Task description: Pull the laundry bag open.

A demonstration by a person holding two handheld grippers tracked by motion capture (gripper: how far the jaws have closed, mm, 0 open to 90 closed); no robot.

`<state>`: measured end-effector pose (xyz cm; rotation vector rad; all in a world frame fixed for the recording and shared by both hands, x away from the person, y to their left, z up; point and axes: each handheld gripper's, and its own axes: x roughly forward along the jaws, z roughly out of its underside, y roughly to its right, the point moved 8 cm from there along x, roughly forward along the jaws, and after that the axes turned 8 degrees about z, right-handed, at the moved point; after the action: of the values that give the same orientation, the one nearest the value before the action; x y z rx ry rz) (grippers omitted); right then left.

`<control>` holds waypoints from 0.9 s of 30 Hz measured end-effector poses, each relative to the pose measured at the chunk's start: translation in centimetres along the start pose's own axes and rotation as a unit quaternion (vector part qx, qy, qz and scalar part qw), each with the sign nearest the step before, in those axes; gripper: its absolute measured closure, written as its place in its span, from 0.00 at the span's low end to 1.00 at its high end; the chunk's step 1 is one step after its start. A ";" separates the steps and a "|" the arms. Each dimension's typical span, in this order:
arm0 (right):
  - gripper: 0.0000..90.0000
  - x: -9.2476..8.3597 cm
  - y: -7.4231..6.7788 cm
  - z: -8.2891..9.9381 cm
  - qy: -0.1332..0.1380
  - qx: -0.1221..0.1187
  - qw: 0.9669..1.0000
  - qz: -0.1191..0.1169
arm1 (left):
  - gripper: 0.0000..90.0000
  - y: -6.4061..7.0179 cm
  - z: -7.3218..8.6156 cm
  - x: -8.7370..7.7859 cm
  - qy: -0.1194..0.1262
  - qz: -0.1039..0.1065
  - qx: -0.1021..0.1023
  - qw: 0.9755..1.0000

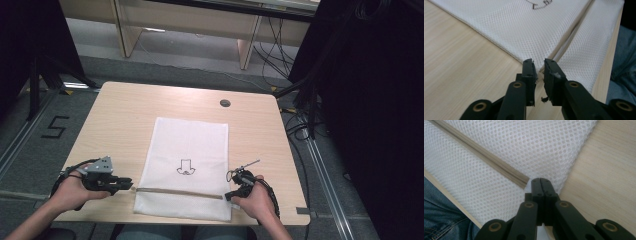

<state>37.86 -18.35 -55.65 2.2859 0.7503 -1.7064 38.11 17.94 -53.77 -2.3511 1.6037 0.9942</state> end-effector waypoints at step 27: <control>0.79 -2.3 1.3 -1.3 0.093 -0.002 0.995 0.041 | 0.41 -1.2 -5.4 3.5 0.098 -0.100 -0.065 0.988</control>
<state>39.18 -19.54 -53.29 2.4610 0.6820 -1.4706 42.31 13.30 -51.89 -2.7090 1.3620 0.8747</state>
